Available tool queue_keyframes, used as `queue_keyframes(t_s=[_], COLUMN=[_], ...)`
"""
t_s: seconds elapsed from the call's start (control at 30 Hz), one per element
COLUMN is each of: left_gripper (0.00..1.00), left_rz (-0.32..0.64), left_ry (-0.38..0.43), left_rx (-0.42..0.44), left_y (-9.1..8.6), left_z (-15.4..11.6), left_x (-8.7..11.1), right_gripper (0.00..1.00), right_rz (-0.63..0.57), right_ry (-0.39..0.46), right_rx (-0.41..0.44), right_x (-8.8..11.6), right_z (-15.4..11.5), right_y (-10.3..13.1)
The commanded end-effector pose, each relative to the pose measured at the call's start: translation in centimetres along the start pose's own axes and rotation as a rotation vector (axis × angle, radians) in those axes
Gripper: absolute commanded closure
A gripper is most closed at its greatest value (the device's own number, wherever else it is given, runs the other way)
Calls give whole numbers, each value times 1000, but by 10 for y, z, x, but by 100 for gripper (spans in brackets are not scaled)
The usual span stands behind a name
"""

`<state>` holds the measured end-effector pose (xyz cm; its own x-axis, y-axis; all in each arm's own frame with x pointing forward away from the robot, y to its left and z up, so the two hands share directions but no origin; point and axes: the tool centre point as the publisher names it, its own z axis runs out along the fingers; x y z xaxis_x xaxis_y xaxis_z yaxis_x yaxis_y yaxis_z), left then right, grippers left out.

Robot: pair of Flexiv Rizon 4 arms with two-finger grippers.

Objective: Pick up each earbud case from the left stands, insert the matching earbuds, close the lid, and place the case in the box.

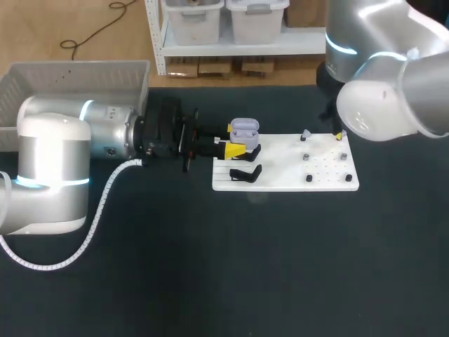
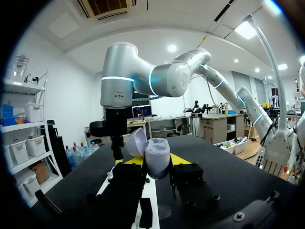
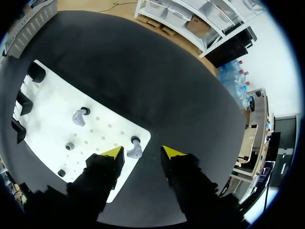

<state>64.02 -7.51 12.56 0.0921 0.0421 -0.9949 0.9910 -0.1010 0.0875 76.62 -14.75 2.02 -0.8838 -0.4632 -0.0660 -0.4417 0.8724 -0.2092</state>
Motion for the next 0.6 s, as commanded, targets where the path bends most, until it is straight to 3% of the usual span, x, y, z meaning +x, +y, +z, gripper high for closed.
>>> queue_keyframes(t_s=[0.03,0.6], left_gripper=[100,100], left_rz=[2,2], left_ry=[0,0], left_rx=[-6,-6], left_y=[-2,-2], left_z=[0,0], left_x=[0,0], right_gripper=[53,65], right_rz=[1,-9], right_ry=[0,3], right_rx=[2,-2], right_x=[0,0], right_z=[3,7], right_y=[0,4])
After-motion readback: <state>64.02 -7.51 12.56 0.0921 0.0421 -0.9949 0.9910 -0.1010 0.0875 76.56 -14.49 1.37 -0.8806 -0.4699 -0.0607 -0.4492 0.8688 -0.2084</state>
